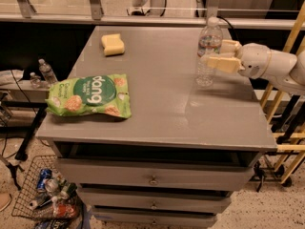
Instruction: Place water bottle upright
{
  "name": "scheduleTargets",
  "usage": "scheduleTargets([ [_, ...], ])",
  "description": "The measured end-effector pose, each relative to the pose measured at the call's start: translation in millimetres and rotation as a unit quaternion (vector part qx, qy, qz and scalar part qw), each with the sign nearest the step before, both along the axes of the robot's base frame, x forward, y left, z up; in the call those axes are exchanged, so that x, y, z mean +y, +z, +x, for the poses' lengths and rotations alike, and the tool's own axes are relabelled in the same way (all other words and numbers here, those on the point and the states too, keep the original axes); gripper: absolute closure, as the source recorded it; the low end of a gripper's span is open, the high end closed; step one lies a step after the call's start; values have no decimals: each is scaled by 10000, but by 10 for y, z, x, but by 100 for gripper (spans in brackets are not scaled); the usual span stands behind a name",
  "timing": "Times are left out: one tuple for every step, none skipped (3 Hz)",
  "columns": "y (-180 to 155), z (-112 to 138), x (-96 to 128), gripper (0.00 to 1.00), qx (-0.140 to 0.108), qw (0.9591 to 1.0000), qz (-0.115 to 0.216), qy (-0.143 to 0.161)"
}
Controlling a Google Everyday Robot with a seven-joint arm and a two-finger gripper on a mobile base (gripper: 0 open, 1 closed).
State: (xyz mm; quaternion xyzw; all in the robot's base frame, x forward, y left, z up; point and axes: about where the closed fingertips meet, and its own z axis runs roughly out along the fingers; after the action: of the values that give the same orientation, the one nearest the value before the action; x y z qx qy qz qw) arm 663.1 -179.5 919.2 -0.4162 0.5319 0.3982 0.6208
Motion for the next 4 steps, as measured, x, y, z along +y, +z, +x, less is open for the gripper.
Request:
scheduleTargets([
  [6,3,30,0,-2,10000,-1,23],
  [53,15,16,0,-15,9999,-130,-6],
  [214,3,-124,0,-81,9989,-462,-60],
  [415,-64,-352,0,-143,9963,-830,-152],
])
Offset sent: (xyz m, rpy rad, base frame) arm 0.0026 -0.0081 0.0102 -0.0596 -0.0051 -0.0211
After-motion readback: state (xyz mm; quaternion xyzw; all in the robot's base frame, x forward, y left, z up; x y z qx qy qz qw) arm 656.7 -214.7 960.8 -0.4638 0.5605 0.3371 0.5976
